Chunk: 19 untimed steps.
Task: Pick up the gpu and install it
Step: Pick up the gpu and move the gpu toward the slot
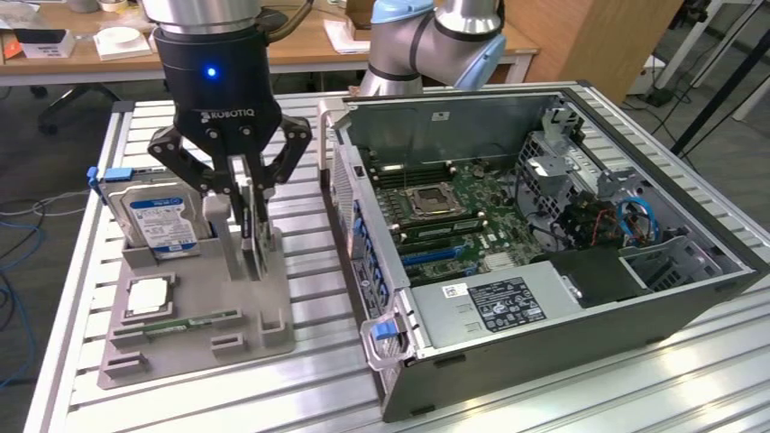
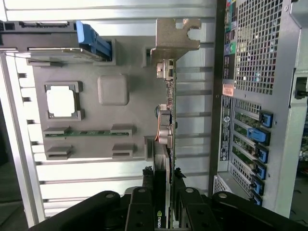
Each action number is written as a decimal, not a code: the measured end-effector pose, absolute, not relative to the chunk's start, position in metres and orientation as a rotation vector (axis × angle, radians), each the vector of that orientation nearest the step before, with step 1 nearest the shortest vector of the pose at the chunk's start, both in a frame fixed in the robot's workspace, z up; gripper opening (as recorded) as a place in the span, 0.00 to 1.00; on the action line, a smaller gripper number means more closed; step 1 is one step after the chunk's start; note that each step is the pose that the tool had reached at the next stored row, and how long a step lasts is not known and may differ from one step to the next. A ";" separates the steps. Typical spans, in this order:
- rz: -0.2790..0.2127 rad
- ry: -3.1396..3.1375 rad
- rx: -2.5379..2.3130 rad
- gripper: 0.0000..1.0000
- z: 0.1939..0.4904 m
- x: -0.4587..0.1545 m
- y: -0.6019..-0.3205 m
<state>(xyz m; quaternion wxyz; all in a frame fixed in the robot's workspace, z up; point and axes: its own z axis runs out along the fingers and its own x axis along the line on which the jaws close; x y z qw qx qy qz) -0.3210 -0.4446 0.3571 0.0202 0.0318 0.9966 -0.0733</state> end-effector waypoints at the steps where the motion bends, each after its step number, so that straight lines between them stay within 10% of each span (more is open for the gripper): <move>1: -0.212 3.093 0.099 0.26 0.357 -0.321 -0.444; 19: -0.069 3.102 0.102 0.26 0.370 -0.321 -0.443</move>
